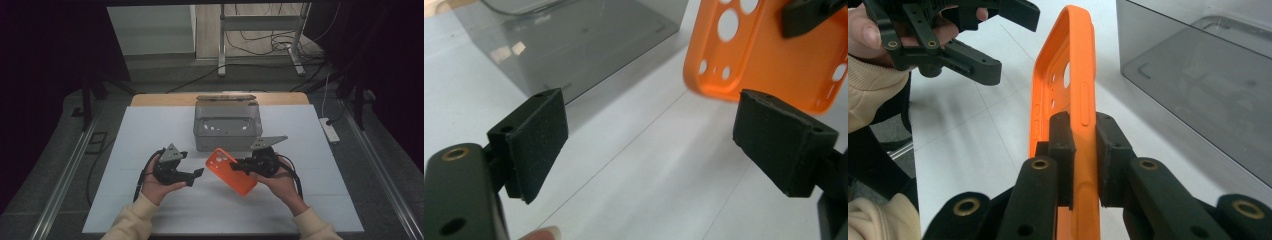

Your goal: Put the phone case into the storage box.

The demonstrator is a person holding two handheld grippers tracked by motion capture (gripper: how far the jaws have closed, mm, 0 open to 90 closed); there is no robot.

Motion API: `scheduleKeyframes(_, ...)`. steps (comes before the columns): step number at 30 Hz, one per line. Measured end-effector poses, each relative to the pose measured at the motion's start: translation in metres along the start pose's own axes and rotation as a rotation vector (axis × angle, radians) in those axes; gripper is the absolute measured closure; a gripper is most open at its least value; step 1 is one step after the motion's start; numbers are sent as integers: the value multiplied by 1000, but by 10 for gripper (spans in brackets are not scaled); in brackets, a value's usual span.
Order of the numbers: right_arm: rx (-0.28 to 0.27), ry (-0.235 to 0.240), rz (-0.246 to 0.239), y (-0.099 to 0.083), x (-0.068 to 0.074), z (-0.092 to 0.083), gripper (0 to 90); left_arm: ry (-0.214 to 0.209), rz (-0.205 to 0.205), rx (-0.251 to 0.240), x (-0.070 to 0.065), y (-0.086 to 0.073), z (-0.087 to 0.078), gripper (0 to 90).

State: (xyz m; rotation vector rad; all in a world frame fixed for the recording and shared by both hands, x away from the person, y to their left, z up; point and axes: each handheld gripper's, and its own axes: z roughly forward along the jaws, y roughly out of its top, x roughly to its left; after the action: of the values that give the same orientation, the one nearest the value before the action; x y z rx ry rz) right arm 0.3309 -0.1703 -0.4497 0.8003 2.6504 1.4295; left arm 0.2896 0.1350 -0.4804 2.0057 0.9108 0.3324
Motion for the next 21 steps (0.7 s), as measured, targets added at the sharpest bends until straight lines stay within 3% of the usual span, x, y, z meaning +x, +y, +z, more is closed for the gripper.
scheduleKeyframes(21,-3,-32,-12,0,0,-4,802,44,-17,15,10,-22,-11,131)
